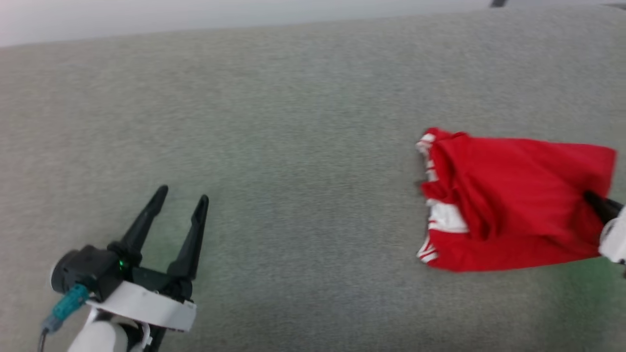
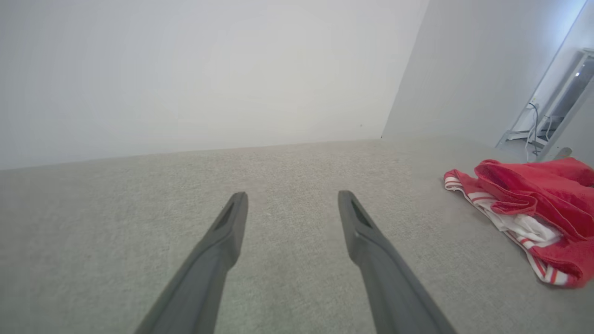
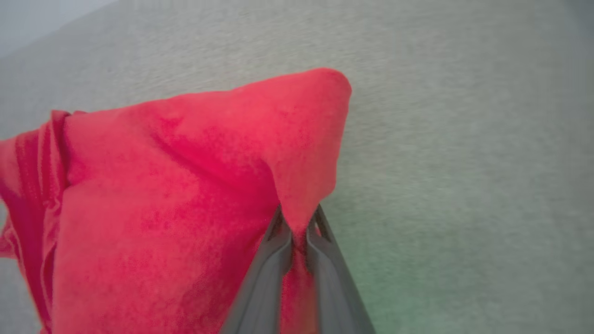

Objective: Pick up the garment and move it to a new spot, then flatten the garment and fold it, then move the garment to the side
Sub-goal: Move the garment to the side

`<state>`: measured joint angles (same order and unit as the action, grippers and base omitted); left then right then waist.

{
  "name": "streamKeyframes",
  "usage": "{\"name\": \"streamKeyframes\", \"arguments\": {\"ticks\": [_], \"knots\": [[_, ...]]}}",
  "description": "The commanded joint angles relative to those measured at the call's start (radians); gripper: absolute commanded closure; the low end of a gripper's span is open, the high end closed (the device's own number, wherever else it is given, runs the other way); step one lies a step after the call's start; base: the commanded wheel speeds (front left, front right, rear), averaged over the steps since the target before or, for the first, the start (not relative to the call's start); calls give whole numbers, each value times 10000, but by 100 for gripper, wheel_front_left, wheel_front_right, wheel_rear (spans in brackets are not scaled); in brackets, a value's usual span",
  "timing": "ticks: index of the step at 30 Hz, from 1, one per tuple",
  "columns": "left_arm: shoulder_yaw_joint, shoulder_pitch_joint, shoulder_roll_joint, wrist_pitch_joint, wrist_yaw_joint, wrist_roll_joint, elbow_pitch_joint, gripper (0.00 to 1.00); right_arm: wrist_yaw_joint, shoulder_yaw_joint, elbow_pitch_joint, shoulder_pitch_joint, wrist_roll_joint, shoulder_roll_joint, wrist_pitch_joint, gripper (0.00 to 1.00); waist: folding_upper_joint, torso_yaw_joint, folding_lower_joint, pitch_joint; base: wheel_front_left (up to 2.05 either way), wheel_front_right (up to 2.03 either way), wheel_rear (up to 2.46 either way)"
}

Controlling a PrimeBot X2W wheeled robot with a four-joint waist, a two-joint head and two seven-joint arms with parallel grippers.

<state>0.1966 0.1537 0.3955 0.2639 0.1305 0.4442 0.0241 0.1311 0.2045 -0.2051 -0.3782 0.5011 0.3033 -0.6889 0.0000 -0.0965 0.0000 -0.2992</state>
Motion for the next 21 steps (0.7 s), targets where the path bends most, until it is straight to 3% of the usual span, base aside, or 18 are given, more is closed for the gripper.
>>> {"name": "streamKeyframes", "arguments": {"ticks": [1,13,21], "knots": [[-8,131,57,-13,-1,-50,-54,0,-8,117,71,66,21,37,78,100,0,-422,0,-203,0,0,0],[-257,1020,703,-13,-1,-370,-854,0,-8,1337,-175,-1160,-1202,486,595,100,0,-1153,0,-900,0,0,0],[-328,1348,1259,-13,-1,-413,-1598,0,-8,877,-2039,-2895,-2272,1295,1565,100,0,-1058,0,-1520,0,0,0]]}}
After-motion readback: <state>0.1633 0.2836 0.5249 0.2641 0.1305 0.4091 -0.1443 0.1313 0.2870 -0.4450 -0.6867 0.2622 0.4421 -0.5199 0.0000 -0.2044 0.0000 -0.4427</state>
